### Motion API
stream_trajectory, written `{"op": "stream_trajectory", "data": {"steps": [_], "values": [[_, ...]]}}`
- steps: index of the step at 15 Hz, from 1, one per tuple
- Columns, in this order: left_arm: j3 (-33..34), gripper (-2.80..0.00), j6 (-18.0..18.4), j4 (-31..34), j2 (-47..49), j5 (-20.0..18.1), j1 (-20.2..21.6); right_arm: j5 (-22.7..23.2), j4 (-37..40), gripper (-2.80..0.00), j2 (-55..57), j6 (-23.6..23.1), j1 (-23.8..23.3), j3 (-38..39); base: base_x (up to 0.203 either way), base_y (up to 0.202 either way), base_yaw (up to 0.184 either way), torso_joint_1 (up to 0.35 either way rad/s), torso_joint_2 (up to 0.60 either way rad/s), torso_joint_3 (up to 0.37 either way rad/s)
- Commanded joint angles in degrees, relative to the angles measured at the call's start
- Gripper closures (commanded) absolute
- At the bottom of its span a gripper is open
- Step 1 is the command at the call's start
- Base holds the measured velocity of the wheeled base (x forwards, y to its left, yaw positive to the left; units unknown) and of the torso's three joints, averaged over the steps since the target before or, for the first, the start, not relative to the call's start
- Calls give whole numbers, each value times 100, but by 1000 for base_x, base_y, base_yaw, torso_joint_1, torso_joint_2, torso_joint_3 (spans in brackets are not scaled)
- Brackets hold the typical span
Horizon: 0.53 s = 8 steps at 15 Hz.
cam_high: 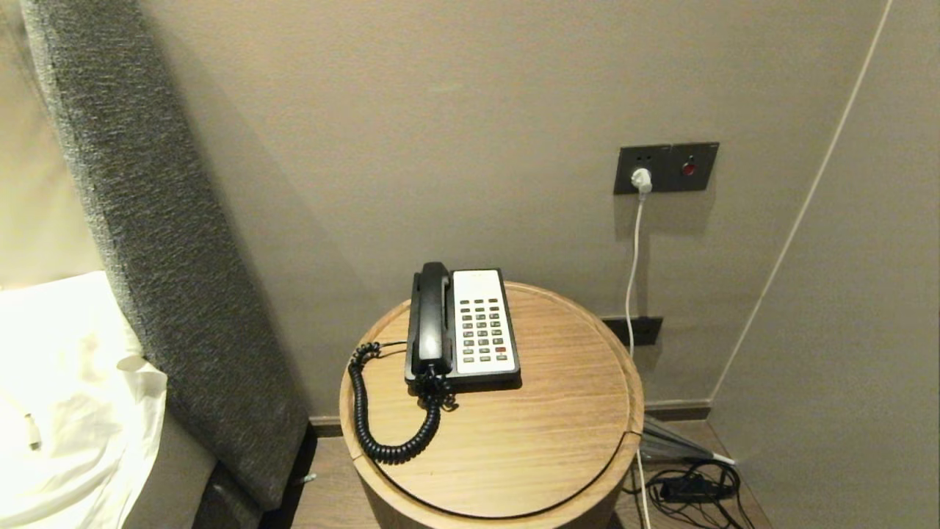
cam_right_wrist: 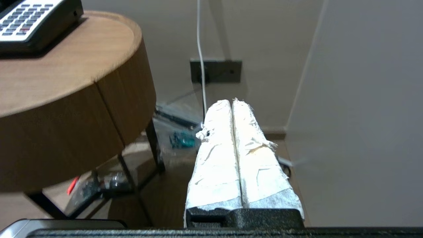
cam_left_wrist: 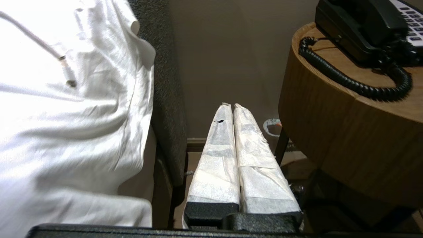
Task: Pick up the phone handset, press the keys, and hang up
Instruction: Pick up the desk phone handset
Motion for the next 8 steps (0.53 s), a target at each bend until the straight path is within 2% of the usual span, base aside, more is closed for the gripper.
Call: {"op": "stream_trajectory", "data": {"steps": [1,5,8], "values": [[9,0,-4,-2,9,6,10,-3,2,0,4,-3,2,1,195,0,1,2,-2,-2],[0,0,14,27,9,-11,8,-1,2,0,6,-12,2,1,162,0,1,4,2,-1],[2,0,14,33,9,6,9,-7,2,0,8,-3,2,1,0,0,0,0,0,0]]}}
